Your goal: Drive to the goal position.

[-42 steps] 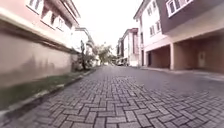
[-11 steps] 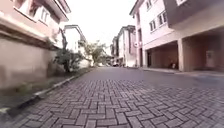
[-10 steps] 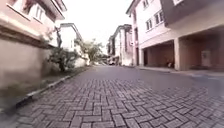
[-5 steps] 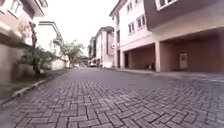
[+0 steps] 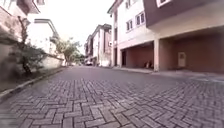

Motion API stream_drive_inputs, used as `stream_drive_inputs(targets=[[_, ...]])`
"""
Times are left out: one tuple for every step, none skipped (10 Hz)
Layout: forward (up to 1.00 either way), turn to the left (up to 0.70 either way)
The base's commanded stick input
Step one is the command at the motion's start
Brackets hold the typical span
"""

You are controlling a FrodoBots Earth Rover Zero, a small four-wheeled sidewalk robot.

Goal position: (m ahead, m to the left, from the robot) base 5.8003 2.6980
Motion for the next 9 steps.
stream_drive_inputs(targets=[[0.70, 0.00], [0.70, 0.00], [0.70, 0.00], [0.70, 0.00], [0.70, 0.00], [0.70, 0.00], [0.70, 0.00], [0.70, 0.00], [0.70, 0.00]])
